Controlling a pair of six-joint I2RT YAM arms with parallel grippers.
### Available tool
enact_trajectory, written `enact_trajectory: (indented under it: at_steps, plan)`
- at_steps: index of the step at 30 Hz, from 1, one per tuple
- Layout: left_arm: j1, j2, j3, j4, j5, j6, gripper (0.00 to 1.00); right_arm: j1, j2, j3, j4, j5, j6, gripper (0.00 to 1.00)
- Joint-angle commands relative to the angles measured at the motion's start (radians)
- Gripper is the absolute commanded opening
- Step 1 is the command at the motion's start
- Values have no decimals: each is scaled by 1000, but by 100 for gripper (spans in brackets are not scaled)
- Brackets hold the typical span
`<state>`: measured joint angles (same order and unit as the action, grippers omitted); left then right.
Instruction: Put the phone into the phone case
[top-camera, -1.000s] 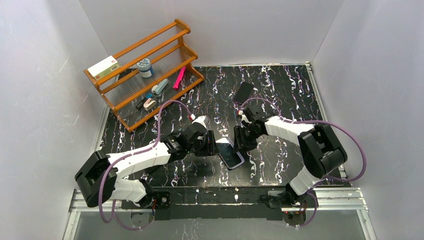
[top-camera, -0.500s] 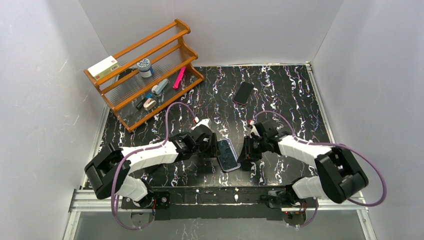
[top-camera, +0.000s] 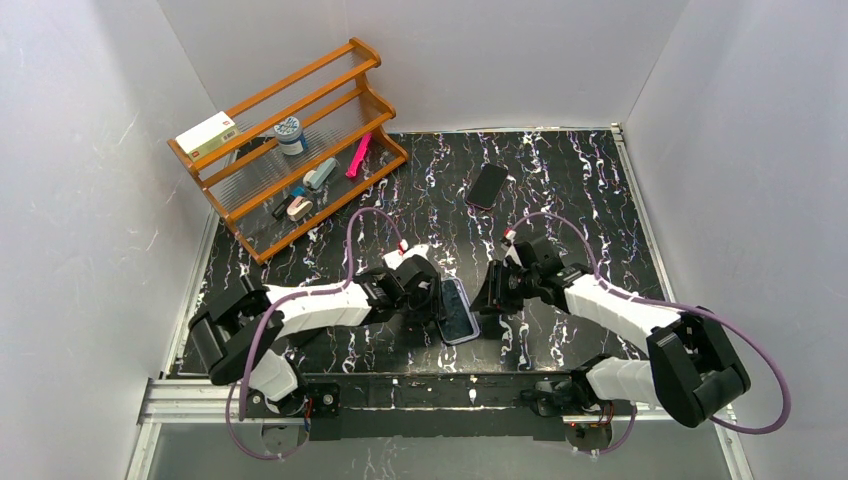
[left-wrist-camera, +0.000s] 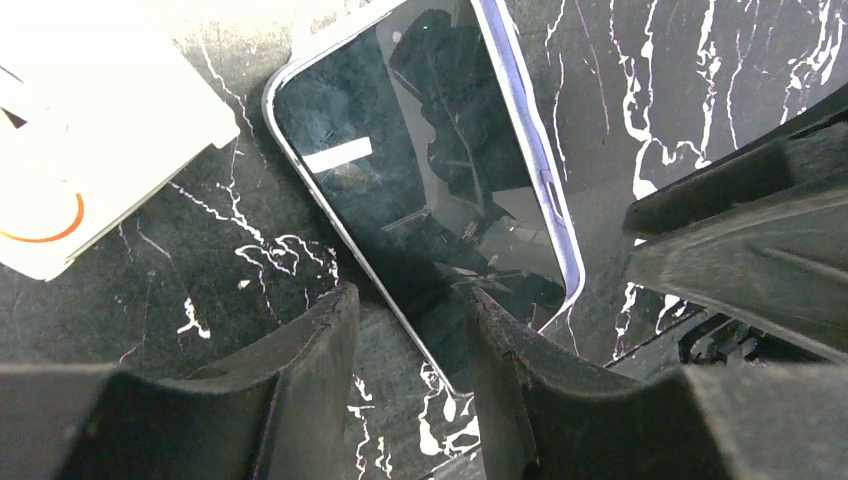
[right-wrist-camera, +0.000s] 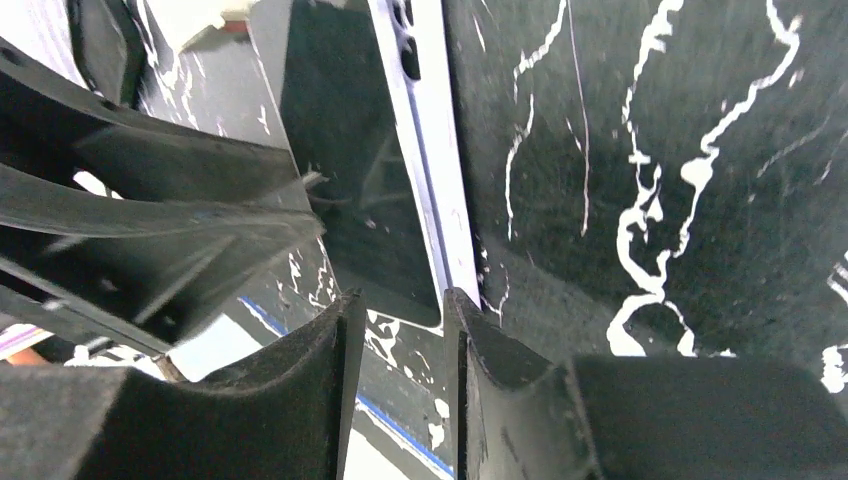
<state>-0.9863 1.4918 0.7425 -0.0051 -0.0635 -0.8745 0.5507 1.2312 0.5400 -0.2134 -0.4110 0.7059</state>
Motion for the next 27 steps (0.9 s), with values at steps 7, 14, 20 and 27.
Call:
enact_trajectory:
  at_steps: [7, 14, 20, 27]
  plan:
    - [-18, 52, 30, 44, -118, 15, 40, -7, 115, 98, 76, 2, -68, 44]
    - [-23, 78, 41, 110, -71, 18, 41, -6, 134, 37, 115, -36, -71, 45]
    - [-57, 134, 76, 113, -53, 10, 39, -6, 101, -50, 172, -43, -38, 45]
    - [-90, 176, 111, 134, -11, -12, 28, -6, 78, -94, 205, -69, 27, 41]
